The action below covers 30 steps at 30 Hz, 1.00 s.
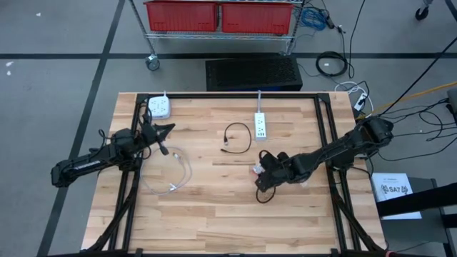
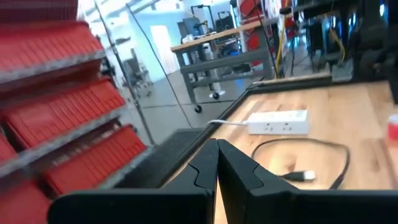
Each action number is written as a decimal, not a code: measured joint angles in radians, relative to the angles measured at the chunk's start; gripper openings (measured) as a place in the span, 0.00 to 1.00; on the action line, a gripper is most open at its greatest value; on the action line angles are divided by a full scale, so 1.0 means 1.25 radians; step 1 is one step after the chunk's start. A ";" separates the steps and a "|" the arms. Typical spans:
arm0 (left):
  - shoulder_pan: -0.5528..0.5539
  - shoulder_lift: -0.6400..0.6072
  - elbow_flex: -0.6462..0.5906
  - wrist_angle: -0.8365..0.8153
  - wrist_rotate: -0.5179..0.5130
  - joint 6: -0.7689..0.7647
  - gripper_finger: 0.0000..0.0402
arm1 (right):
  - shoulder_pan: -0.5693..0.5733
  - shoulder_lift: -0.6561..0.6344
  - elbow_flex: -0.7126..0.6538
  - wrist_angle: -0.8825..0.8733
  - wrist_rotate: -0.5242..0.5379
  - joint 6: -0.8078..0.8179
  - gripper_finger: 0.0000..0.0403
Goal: Insert USB
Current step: Insert the red charger adapter into the right outlet extension
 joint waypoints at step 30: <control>0.000 0.000 0.000 0.003 0.007 0.017 0.04 | -0.206 -0.005 0.000 0.013 -0.265 -0.229 0.04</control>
